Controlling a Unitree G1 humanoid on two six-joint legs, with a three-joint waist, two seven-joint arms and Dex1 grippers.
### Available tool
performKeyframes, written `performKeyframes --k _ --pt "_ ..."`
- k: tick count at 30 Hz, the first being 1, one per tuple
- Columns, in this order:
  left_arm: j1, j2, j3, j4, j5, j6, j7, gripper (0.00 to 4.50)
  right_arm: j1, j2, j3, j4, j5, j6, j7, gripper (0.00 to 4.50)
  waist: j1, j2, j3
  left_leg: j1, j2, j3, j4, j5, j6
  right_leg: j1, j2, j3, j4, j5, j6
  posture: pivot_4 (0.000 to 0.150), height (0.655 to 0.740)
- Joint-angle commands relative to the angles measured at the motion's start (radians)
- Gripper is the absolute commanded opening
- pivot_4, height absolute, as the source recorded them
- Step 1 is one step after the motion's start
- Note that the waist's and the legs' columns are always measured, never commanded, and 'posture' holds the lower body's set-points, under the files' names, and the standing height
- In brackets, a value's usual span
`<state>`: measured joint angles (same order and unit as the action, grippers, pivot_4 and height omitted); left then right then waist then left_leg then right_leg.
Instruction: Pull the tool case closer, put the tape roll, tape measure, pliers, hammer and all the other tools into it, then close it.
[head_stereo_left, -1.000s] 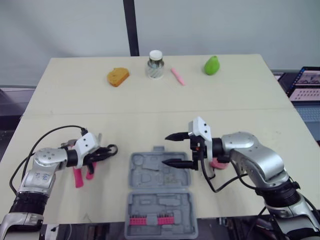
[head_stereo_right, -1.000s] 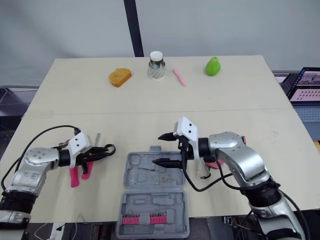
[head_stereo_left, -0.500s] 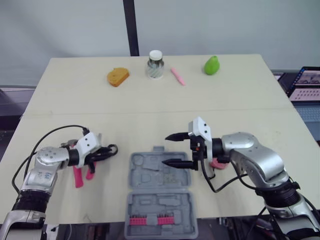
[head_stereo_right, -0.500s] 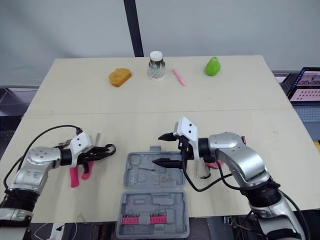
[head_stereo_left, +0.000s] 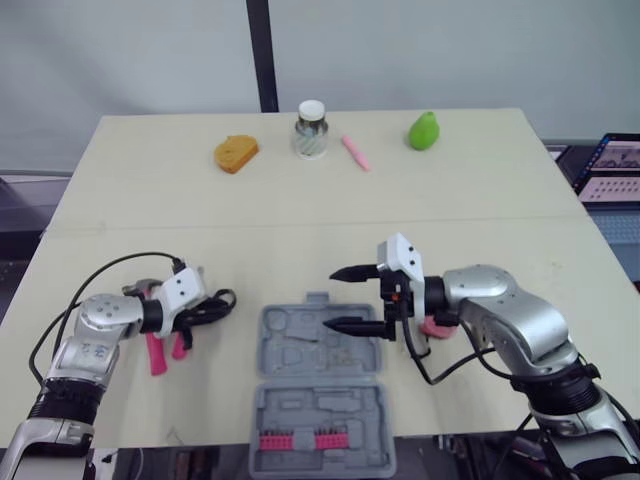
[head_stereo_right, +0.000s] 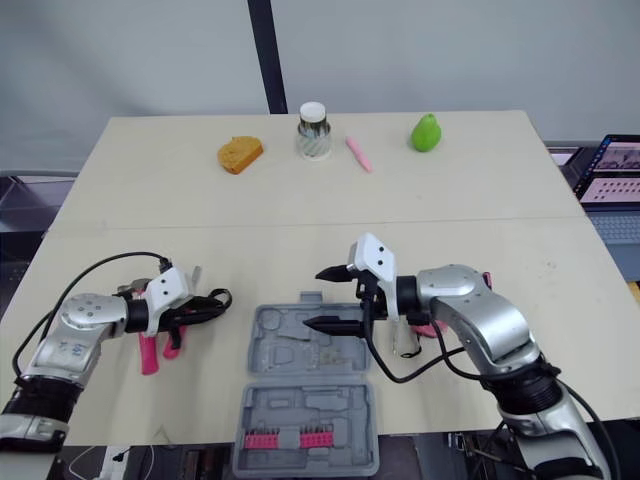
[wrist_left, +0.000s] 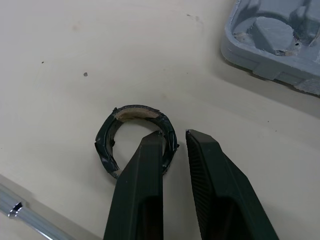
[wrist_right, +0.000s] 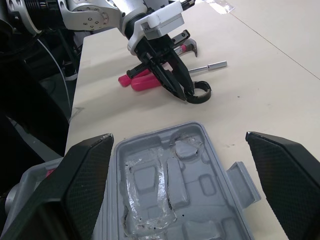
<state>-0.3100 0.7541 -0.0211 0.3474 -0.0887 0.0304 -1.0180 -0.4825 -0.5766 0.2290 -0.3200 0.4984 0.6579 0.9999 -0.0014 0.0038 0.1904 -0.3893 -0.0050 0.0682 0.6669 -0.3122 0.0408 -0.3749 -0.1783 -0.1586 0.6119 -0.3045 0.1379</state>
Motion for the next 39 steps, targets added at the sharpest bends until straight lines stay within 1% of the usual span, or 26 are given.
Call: performKeyframes --k 1,16,19,28,31,35,39 --pt "-0.015 0.001 -0.004 0.013 0.013 -0.02 0.007 0.84 0.004 0.002 -0.026 -0.05 0.02 -0.002 -0.007 4.5 0.0 0.0 0.0 0.0 0.0 0.0 0.0 0.0 0.0 0.0 0.0 0.0 0.0 0.0 0.0 0.15 0.74" --pt "-0.026 -0.007 0.0 0.015 0.012 -0.018 -0.002 0.84 0.009 0.0 -0.03 -0.057 0.031 0.001 -0.01 4.5 0.0 0.0 0.0 0.0 0.0 0.0 0.0 0.0 0.0 0.0 0.0 0.0 0.0 0.0 0.0 0.15 0.74" --pt "-0.024 -0.006 0.0 0.015 0.012 -0.017 -0.005 0.05 0.009 0.0 -0.03 -0.057 0.032 0.001 -0.011 4.5 0.0 0.0 0.0 0.0 0.0 0.0 0.0 0.0 0.0 0.0 0.0 0.0 0.0 0.0 0.0 0.15 0.74" --pt "-0.022 -0.01 0.0 0.013 0.008 -0.013 -0.007 0.05 0.01 -0.003 -0.033 -0.061 0.038 0.007 -0.012 4.5 0.0 0.0 0.0 0.0 0.0 0.0 0.0 0.0 0.0 0.0 0.0 0.0 0.0 0.0 0.0 0.15 0.74" --pt "-0.021 -0.006 0.017 -0.001 -0.012 -0.003 -0.013 0.05 0.012 -0.005 -0.036 -0.064 0.041 0.009 -0.01 4.5 0.0 0.0 0.0 0.0 0.0 0.0 0.0 0.0 0.0 0.0 0.0 0.0 0.0 0.0 0.0 0.15 0.74" --pt "-0.014 0.012 0.047 -0.064 -0.062 0.034 -0.046 0.05 0.018 -0.02 -0.061 -0.076 0.062 0.011 0.005 4.5 0.001 0.0 0.0 0.0 0.0 0.0 0.0 0.0 0.0 0.0 0.0 0.0 0.0 0.0 0.0 0.15 0.74" --pt "0.004 0.032 0.057 -0.187 -0.119 0.11 -0.084 0.05 0.019 -0.071 -0.11 -0.089 0.093 0.011 0.038 4.5 0.001 0.0 0.0 0.0 0.0 0.0 0.0 0.0 0.0 0.0 0.0 0.0 0.0 0.0 0.0 0.15 0.74"
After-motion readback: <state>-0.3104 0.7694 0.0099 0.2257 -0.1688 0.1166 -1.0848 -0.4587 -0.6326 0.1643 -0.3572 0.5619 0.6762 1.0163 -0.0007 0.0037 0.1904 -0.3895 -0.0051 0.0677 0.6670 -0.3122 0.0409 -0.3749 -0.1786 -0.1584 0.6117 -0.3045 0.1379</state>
